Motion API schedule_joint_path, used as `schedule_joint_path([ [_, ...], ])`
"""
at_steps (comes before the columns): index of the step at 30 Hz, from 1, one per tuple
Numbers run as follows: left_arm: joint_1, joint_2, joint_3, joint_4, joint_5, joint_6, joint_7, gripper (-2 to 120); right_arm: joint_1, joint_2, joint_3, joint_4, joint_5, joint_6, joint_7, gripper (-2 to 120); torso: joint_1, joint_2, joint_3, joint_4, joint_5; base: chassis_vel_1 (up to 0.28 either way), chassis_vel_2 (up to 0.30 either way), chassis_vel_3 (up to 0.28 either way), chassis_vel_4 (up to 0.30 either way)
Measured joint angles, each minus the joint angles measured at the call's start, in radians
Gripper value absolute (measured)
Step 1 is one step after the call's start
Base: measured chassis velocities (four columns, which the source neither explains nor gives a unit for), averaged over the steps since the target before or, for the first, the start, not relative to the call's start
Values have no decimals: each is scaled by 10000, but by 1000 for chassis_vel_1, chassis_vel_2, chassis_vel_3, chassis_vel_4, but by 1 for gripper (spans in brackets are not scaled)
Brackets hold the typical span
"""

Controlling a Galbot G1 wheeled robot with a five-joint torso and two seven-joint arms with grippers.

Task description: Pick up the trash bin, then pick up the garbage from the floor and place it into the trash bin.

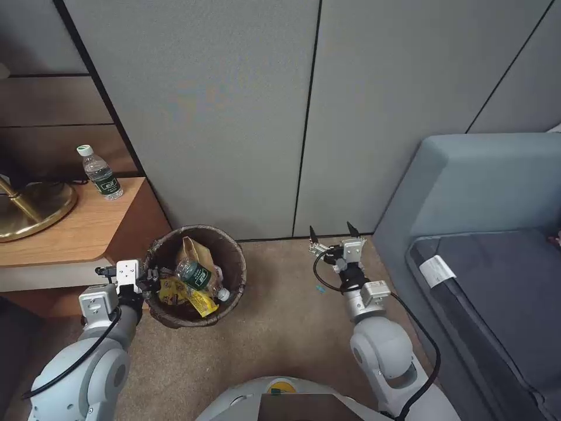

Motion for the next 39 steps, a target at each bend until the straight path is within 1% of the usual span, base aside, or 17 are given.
schedule_joint_path([
  [21,76,-145,-49,-221,1,5,-27,3,-79,-94,1,198,107,-55,6,100,0,0,0,-2,0,0,0,0,0],
  [25,56,-163,-28,-213,4,-2,-52,3,-80,-93,1,205,112,-59,6,100,0,0,0,4,0,0,0,0,0],
  [30,44,-162,-10,-182,5,-15,-56,3,-77,-90,-5,205,118,-65,5,100,0,0,0,-1,0,0,0,0,0],
  [39,155,-289,18,-319,-11,-15,-56,3,-64,-59,-62,188,118,-76,6,100,0,0,0,-1,0,0,0,0,0],
])
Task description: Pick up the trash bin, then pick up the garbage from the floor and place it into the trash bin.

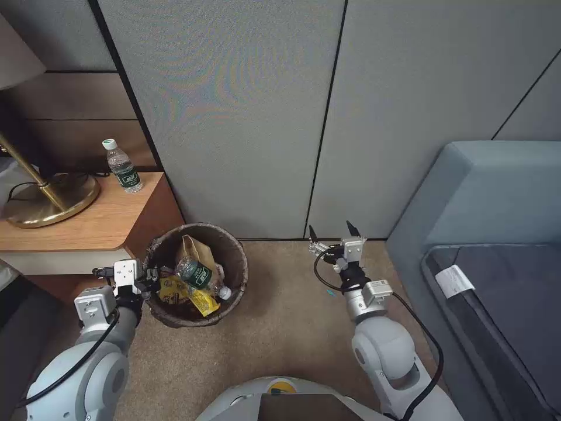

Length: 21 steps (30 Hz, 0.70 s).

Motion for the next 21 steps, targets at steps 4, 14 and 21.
schedule_joint_path([
  [4,154,-122,168,-12,0,33,-63,3,47,-65,29,54,44,-74,16,100,0,0,0,3,0,0,0,0,0],
  [14,437,-173,333,-15,39,45,-195,3,13,-117,289,157,138,-107,19,100,0,0,0,1,-1,0,0,0,0],
  [21,804,-351,362,-16,76,50,-273,3,23,-92,254,160,138,-107,20,100,0,0,0,1,-1,0,0,0,0],
])
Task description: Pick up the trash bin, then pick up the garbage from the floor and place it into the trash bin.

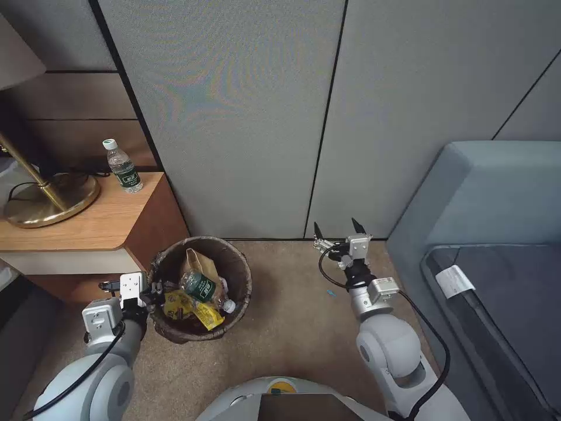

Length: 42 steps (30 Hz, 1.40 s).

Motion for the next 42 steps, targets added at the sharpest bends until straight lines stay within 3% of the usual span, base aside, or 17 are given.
schedule_joint_path([
  [42,623,-86,-163,7,-108,8,36,3,149,23,190,-280,-12,31,-17,100,0,0,0,0,1,4,4,4,3],
])
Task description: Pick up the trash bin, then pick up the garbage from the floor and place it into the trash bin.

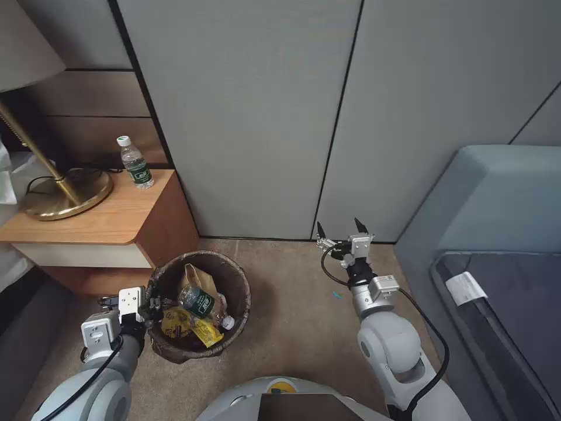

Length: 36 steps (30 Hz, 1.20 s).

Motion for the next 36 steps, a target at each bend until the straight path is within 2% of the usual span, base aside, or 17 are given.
schedule_joint_path([
  [36,2,38,17,0,16,-2,45,3,6,-6,-96,-6,0,1,-1,100,0,0,0,0,0,53,54,49,53],
])
